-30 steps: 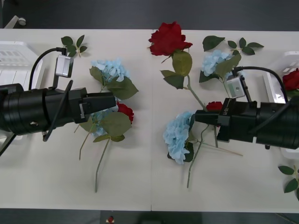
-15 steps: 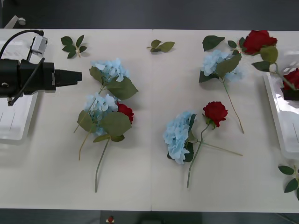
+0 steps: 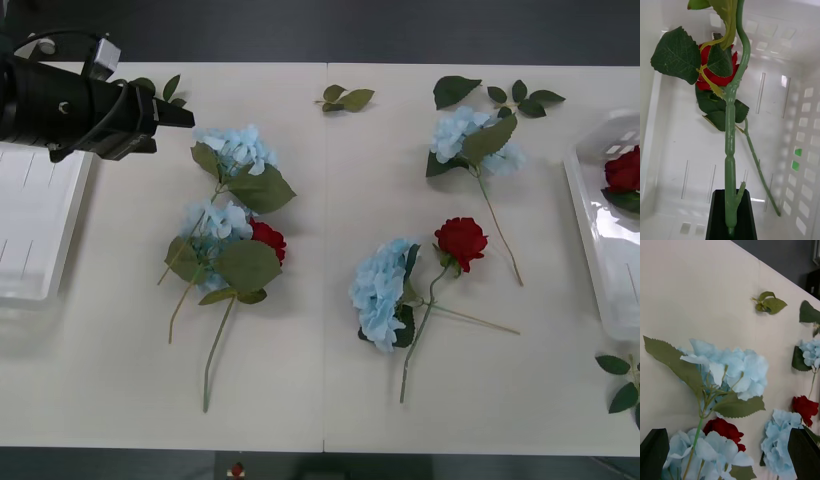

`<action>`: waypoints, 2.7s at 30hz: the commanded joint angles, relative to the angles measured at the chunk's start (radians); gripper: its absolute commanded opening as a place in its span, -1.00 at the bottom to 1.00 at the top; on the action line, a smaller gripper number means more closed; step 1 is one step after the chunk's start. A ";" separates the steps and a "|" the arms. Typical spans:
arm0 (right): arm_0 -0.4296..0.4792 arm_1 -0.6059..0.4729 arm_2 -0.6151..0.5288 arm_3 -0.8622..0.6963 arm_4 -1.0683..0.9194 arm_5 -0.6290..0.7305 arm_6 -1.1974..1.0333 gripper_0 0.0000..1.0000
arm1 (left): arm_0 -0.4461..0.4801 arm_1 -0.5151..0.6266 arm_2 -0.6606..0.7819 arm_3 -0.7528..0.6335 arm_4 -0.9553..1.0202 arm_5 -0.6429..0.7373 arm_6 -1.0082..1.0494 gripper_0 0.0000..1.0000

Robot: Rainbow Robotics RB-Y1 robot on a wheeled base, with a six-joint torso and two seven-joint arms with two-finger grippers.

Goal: Put the red flowers into the right box and the blue flowers into the left box

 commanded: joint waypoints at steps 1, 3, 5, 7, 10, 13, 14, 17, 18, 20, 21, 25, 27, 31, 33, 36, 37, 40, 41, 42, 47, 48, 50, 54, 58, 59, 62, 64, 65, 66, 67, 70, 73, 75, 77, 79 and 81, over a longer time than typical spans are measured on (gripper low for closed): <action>-0.011 0.059 0.006 0.087 0.011 -0.003 0.022 -1.00 | -0.076 -0.040 -0.048 -0.017 -0.150 0.002 0.061 0.83; -0.011 0.079 0.006 0.117 0.022 -0.007 0.024 -1.00 | -0.090 -0.058 -0.063 -0.017 -0.208 -0.001 0.086 0.83; -0.011 0.104 0.009 0.144 0.060 -0.018 0.027 -1.00 | -0.095 -0.085 -0.071 -0.017 -0.265 -0.002 0.103 0.84; -0.011 0.122 0.015 0.167 0.100 -0.029 0.027 -1.00 | -0.095 -0.108 -0.073 -0.017 -0.305 -0.009 0.101 0.93; -0.011 0.151 0.035 0.200 0.155 -0.061 0.027 -1.00 | -0.095 -0.134 -0.094 -0.017 -0.371 -0.009 0.101 1.00; -0.011 0.191 0.034 0.226 0.174 -0.083 0.024 -1.00 | -0.092 -0.152 -0.126 -0.017 -0.420 -0.009 0.103 1.00; -0.011 0.199 0.035 0.231 0.178 -0.086 0.022 -1.00 | -0.090 -0.157 -0.139 -0.017 -0.434 -0.009 0.103 1.00; -0.011 0.214 0.034 0.245 0.187 -0.093 0.027 -1.00 | -0.081 -0.161 -0.183 -0.017 -0.475 -0.009 0.101 1.00; -0.011 0.217 0.035 0.245 0.189 -0.095 0.027 -0.93 | -0.079 -0.161 -0.191 -0.017 -0.483 -0.009 0.101 1.00; -0.011 0.222 0.035 0.245 0.195 -0.101 0.027 0.36 | -0.070 -0.161 -0.226 -0.017 -0.493 -0.009 0.101 1.00; -0.011 0.222 0.035 0.245 0.197 -0.103 0.029 0.60 | -0.069 -0.161 -0.232 -0.017 -0.493 -0.009 0.101 1.00; -0.013 0.222 0.035 0.213 0.207 -0.104 0.044 1.00 | -0.044 -0.161 -0.254 -0.017 -0.497 -0.009 0.090 1.00; -0.016 0.222 0.035 0.190 0.209 -0.104 0.047 1.00 | -0.035 -0.161 -0.252 -0.017 -0.497 -0.009 0.086 1.00; -0.030 0.203 0.034 0.110 0.204 -0.099 0.047 1.00 | -0.013 -0.161 -0.252 -0.017 -0.500 -0.009 0.077 1.00; -0.043 0.193 0.023 0.076 0.190 -0.073 0.039 1.00 | -0.006 -0.161 -0.254 -0.017 -0.504 -0.009 0.074 1.00; -0.100 0.180 0.003 0.027 0.155 0.026 0.010 1.00 | 0.008 -0.161 -0.254 -0.016 -0.510 -0.012 0.071 0.88; -0.123 0.176 0.002 0.012 0.157 0.062 -0.016 1.00 | 0.011 -0.163 -0.254 -0.017 -0.512 -0.012 0.071 0.75; -0.209 0.174 0.002 -0.034 0.201 0.161 -0.117 1.00 | 0.017 -0.161 -0.254 -0.017 -0.520 -0.015 0.071 0.15; -0.250 0.179 0.002 -0.059 0.235 0.198 -0.166 1.00 | 0.020 -0.161 -0.254 -0.017 -0.521 -0.019 0.071 0.01; -0.270 0.183 0.003 -0.070 0.256 0.218 -0.199 1.00 | 0.020 -0.161 -0.252 -0.016 -0.521 -0.022 0.069 -0.07; -0.428 0.257 0.022 -0.145 0.410 0.390 -0.461 1.00 | 0.025 -0.161 -0.254 -0.017 -0.520 -0.035 0.071 -1.00; -0.464 0.277 0.043 -0.153 0.444 0.414 -0.501 1.00 | 0.025 -0.161 -0.254 -0.017 -0.516 -0.038 0.072 -1.00; -0.520 0.308 0.089 -0.165 0.487 0.440 -0.547 1.00 | 0.025 -0.161 -0.250 -0.017 -0.507 -0.048 0.074 -1.00; -0.606 0.400 0.189 -0.165 0.589 0.459 -0.651 1.00 | 0.025 -0.160 -0.204 -0.045 -0.486 -0.050 0.067 -1.00; -0.622 0.480 0.226 -0.160 0.727 0.454 -0.685 1.00 | 0.023 -0.154 -0.140 -0.103 -0.429 -0.025 0.064 -1.00; -0.622 0.495 0.235 -0.160 0.753 0.453 -0.685 1.00 | 0.023 -0.151 -0.122 -0.114 -0.411 -0.018 0.064 -1.00; -0.622 0.535 0.259 -0.154 0.804 0.445 -0.686 1.00 | 0.022 -0.135 -0.065 -0.149 -0.351 0.004 0.058 -1.00; -0.622 0.562 0.270 -0.137 0.829 0.437 -0.685 1.00 | 0.022 -0.112 -0.033 -0.180 -0.308 0.018 0.051 -1.00; -0.622 0.576 0.272 -0.125 0.839 0.434 -0.682 1.00 | 0.022 -0.098 -0.019 -0.194 -0.291 0.021 0.049 -1.00; -0.622 0.595 0.273 -0.107 0.850 0.427 -0.679 1.00 | 0.023 -0.075 -0.007 -0.209 -0.260 0.022 0.044 -1.00; -0.622 0.607 0.275 -0.091 0.853 0.422 -0.676 1.00 | 0.023 -0.058 -0.002 -0.217 -0.242 0.022 0.043 -1.00; -0.622 0.653 0.276 -0.031 0.876 0.396 -0.668 1.00 | 0.023 -0.006 0.016 -0.237 -0.184 0.024 0.032 -1.00; -0.622 0.688 0.287 0.018 0.892 0.352 -0.659 1.00 | 0.030 0.004 0.018 -0.238 -0.171 0.024 0.026 -1.00; -0.622 0.700 0.301 0.042 0.892 0.322 -0.653 1.00 | 0.037 0.004 0.018 -0.237 -0.179 0.022 0.021 -1.00; -0.622 0.711 0.319 0.070 0.890 0.292 -0.650 1.00 | 0.039 0.006 0.018 -0.237 -0.184 0.022 0.020 -1.00; -0.622 0.725 0.336 0.101 0.892 0.261 -0.645 1.00 | 0.039 0.014 0.018 -0.238 -0.174 0.024 0.018 -1.00; -0.622 0.737 0.347 0.128 0.890 0.236 -0.640 1.00 | 0.039 0.018 0.018 -0.238 -0.167 0.022 0.020 -0.06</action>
